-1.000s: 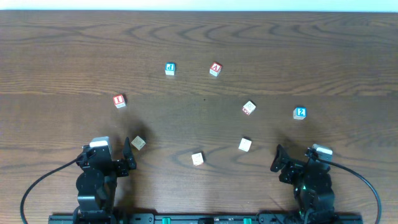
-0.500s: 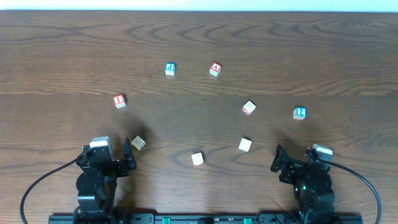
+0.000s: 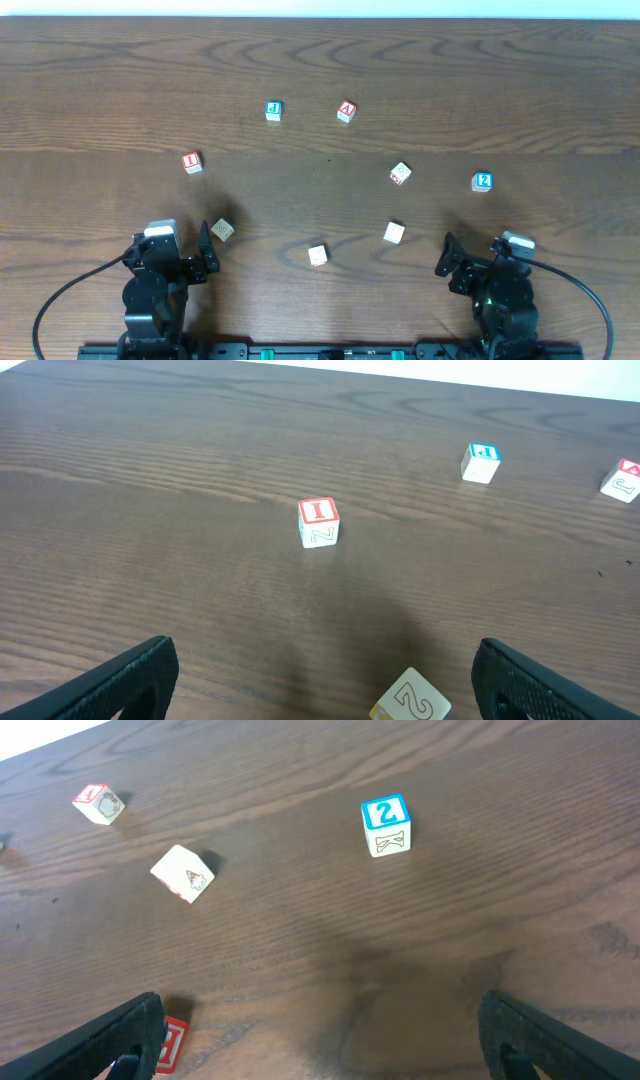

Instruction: Spell out Ai2

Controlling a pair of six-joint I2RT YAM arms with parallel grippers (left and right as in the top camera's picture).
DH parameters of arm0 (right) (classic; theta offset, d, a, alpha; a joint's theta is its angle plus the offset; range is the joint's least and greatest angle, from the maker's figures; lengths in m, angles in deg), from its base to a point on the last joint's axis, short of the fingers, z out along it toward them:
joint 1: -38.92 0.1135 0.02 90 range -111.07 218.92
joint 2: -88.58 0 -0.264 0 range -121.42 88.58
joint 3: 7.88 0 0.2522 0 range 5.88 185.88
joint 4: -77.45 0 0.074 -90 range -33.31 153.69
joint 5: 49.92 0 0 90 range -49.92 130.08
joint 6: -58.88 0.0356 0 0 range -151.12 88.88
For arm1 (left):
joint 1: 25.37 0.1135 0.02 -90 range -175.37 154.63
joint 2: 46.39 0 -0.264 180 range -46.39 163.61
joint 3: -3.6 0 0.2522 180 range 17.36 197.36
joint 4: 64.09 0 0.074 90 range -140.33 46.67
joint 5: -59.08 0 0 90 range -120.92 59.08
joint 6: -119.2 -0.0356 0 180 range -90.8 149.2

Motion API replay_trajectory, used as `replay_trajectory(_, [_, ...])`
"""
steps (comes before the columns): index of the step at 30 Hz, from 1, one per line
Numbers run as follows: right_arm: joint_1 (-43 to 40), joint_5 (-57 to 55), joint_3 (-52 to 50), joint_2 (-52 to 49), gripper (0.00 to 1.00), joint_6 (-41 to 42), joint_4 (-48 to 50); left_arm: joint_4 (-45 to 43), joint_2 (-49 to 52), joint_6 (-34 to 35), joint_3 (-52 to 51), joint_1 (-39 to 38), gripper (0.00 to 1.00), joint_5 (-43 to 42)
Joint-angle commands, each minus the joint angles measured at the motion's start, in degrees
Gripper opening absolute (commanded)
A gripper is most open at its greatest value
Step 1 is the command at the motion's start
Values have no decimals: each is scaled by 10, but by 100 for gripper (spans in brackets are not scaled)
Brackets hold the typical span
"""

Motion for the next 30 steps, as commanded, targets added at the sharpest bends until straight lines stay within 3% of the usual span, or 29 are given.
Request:
replay_trajectory(1, [-3,2,-2,3,99,10,0,0,-3,8,-11,2,95,10])
replay_trajectory(25, [-3,2,-2,3,99,10,0,-3,-3,9,-11,2,95,10])
replay_trajectory(30, [-3,2,-2,3,99,10,0,-18,-3,34,-11,2,95,-33])
